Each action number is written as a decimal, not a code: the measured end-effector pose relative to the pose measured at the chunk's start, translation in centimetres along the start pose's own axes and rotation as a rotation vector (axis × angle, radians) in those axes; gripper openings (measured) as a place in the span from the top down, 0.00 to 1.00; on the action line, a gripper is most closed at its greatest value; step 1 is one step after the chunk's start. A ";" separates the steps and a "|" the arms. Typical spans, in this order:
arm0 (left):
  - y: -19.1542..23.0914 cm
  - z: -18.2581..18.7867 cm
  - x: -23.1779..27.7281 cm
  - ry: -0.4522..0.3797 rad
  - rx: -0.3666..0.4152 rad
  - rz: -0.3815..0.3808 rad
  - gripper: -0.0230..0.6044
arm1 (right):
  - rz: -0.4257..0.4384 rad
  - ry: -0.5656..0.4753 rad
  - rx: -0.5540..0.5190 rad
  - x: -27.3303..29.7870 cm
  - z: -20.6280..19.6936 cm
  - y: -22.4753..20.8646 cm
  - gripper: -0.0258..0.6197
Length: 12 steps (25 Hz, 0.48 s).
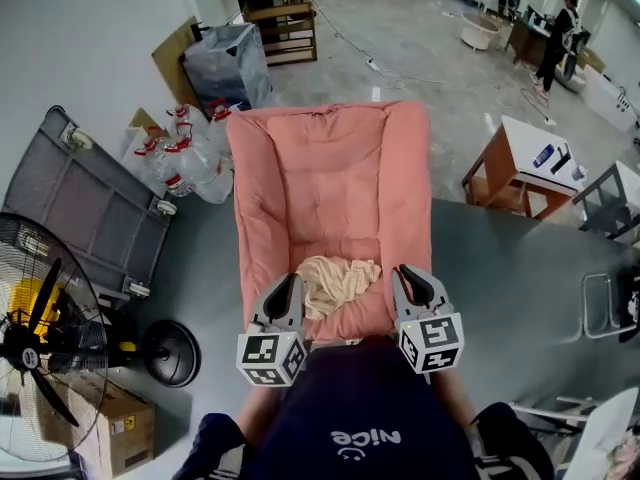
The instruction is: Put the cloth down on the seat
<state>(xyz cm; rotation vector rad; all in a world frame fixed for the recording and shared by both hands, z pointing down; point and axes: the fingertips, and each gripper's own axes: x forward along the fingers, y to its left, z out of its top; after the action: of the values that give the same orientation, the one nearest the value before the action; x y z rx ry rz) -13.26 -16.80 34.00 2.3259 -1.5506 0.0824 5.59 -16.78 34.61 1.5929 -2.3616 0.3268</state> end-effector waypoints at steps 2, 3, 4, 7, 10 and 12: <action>-0.3 -0.1 -0.2 0.008 0.017 -0.012 0.93 | 0.005 0.000 -0.012 0.0 0.0 0.1 0.86; -0.5 -0.1 -0.2 0.012 0.019 -0.019 0.93 | 0.016 0.004 -0.020 0.0 0.0 0.2 0.87; -0.8 -0.3 -0.2 0.017 0.018 -0.026 0.93 | 0.025 0.009 -0.033 0.0 -0.1 0.2 0.87; -1.0 -1.0 -0.4 0.033 0.018 -0.040 0.93 | 0.025 0.013 -0.069 -0.1 -0.5 0.3 0.87; -0.8 -1.3 -0.3 0.041 0.019 -0.040 0.93 | 0.011 0.006 -0.079 0.0 -0.4 0.4 0.87; -0.7 -1.3 -0.3 0.036 0.014 -0.041 0.93 | -0.002 0.003 -0.078 -0.1 -0.4 0.3 0.87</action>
<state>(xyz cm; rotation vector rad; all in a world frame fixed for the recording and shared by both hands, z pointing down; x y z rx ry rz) -12.54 -15.84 34.98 2.3523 -1.4894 0.1244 5.38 -16.46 34.97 1.5582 -2.3403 0.2331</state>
